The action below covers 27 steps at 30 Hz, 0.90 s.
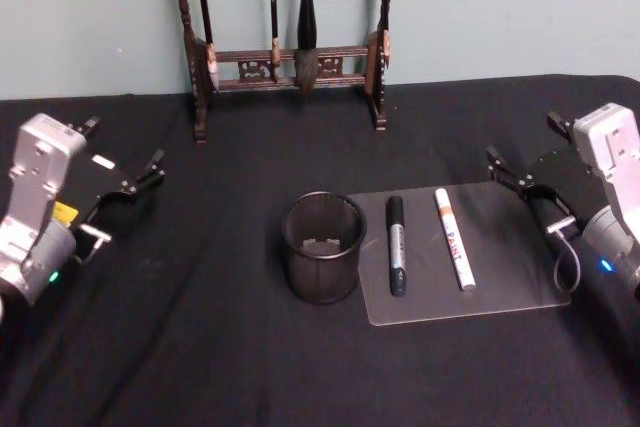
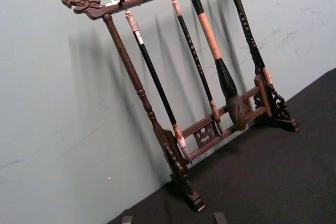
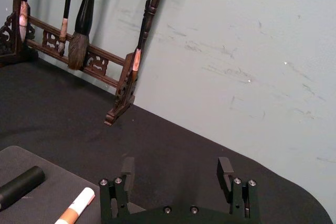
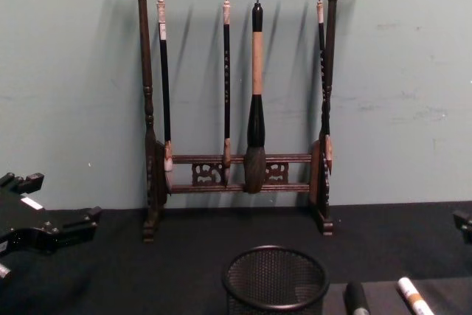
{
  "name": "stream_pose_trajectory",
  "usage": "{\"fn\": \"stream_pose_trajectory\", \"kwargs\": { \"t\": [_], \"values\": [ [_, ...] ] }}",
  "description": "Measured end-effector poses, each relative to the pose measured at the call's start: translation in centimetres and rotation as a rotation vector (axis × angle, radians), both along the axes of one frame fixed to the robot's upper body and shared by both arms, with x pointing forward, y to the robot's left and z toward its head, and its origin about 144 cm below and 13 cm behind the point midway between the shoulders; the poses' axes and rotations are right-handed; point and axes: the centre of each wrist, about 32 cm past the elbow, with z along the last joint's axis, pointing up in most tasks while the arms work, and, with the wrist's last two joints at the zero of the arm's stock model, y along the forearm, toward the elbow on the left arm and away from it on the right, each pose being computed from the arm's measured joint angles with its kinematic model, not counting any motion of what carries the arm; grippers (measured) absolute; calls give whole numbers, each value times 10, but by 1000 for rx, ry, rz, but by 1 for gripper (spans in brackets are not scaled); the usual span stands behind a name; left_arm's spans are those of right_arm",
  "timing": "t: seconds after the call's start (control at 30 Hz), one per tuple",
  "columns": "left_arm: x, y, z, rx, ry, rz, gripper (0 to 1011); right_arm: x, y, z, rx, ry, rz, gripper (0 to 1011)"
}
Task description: Pick up the water-based marker from the table and place it into the pen holder.
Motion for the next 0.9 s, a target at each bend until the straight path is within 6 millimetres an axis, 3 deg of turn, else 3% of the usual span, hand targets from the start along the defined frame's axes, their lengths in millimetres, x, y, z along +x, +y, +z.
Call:
{"fn": "stream_pose_trajectory", "kwargs": {
  "t": [0.7, 0.9],
  "values": [
    [0, 0, 0, 0, 0, 0, 1001, 0, 0, 0, 0, 1, 1, 1002],
    [0, 0, 0, 0, 0, 0, 1001, -2, -3, 8, 20, 35, 35, 1000]
  ]
}}
